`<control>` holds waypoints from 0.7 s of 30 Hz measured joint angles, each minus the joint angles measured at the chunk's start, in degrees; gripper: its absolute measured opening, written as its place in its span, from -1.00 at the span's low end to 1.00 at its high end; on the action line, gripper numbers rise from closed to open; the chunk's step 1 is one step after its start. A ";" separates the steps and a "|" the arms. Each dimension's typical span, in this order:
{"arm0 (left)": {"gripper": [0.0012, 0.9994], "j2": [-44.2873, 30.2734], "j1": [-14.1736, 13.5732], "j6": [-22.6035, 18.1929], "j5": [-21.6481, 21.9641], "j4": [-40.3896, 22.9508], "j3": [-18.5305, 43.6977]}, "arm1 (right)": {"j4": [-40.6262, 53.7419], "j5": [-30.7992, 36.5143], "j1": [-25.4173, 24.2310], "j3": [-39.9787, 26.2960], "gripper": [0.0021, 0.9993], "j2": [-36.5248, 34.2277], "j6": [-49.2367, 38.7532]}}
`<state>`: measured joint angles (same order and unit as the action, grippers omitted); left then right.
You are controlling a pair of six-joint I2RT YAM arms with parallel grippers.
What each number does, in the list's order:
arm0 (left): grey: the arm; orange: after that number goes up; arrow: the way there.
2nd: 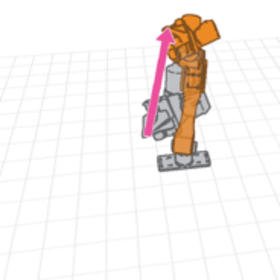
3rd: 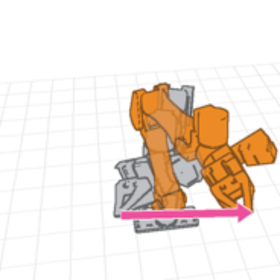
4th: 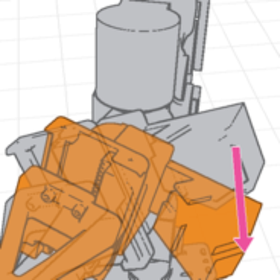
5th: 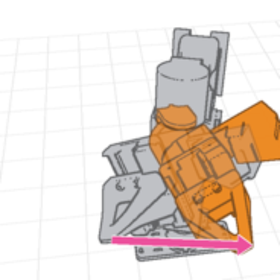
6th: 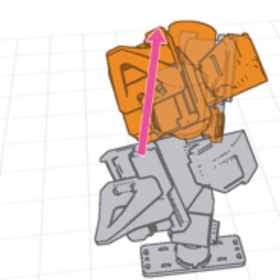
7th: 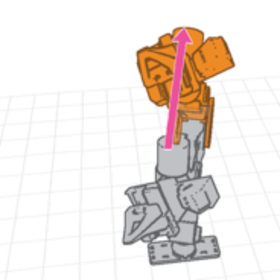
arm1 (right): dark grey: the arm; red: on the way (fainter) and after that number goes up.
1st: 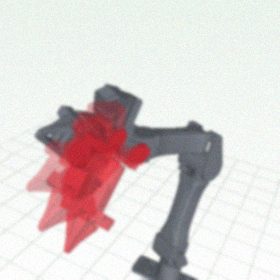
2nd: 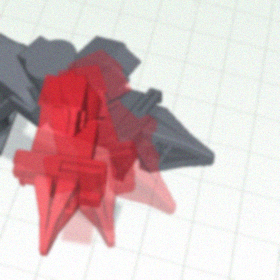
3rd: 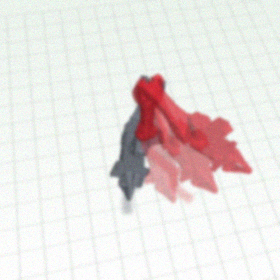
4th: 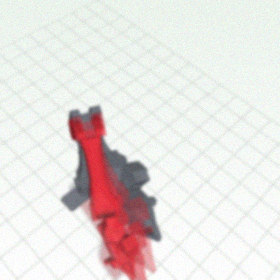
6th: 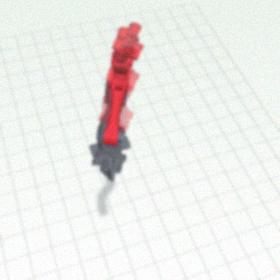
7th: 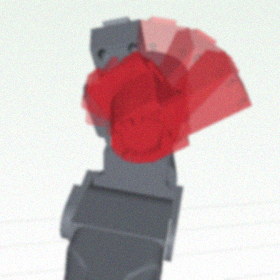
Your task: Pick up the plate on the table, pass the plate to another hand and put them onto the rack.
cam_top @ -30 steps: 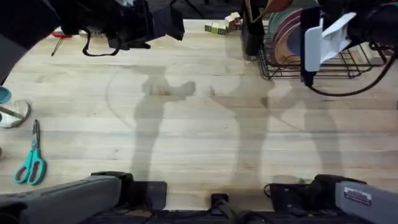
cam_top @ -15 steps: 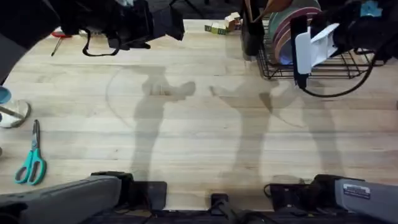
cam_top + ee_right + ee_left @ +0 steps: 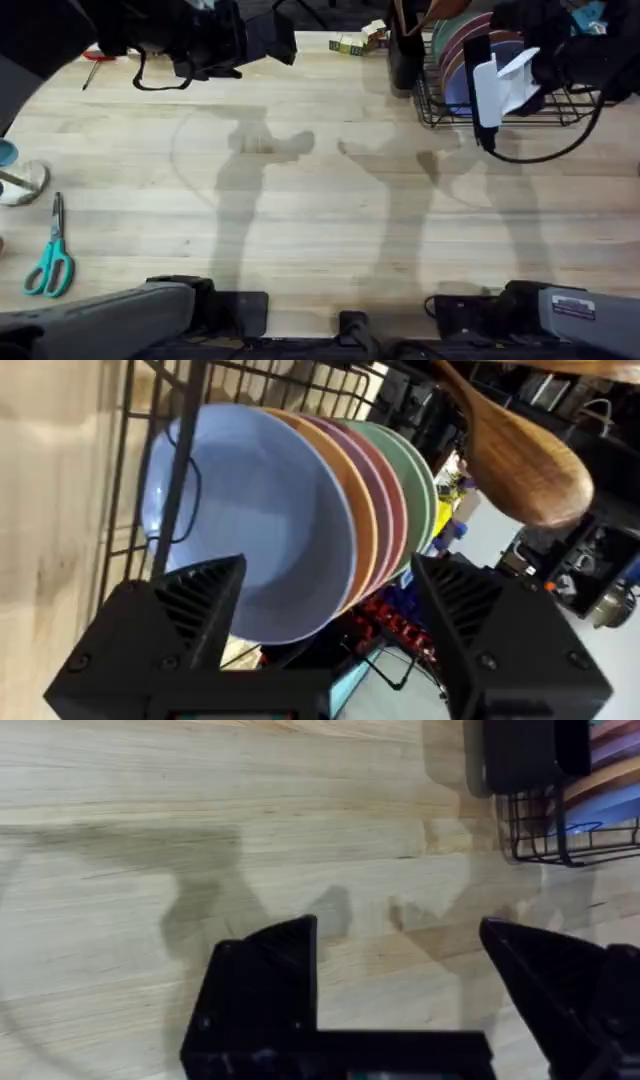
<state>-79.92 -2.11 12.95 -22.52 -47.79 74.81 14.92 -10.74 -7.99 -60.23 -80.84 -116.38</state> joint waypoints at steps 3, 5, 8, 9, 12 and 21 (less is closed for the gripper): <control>0.99 0.00 0.00 0.00 0.00 0.00 0.00 | 0.52 0.00 0.00 0.00 0.99 0.19 0.26; 0.99 0.00 0.00 0.00 0.00 0.00 0.00 | 0.57 0.00 0.00 0.00 0.99 1.10 0.97; 0.99 0.00 0.00 0.00 0.00 0.00 0.00 | 0.56 0.00 0.00 -0.02 0.99 3.24 3.33; 0.99 0.00 0.00 0.00 0.06 0.00 0.00 | 0.65 0.00 0.00 -0.02 0.99 3.89 4.45; 0.99 0.00 0.00 0.00 0.99 0.00 0.02 | 2.17 0.00 0.02 -0.02 0.99 5.83 8.91; 0.99 0.00 0.00 0.00 6.24 0.03 0.02 | 5.31 -0.01 1.56 -0.02 0.99 12.86 36.15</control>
<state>-79.92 -2.11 12.95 -16.28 -47.76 74.83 20.23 -10.75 -6.42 -60.25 -67.98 -80.23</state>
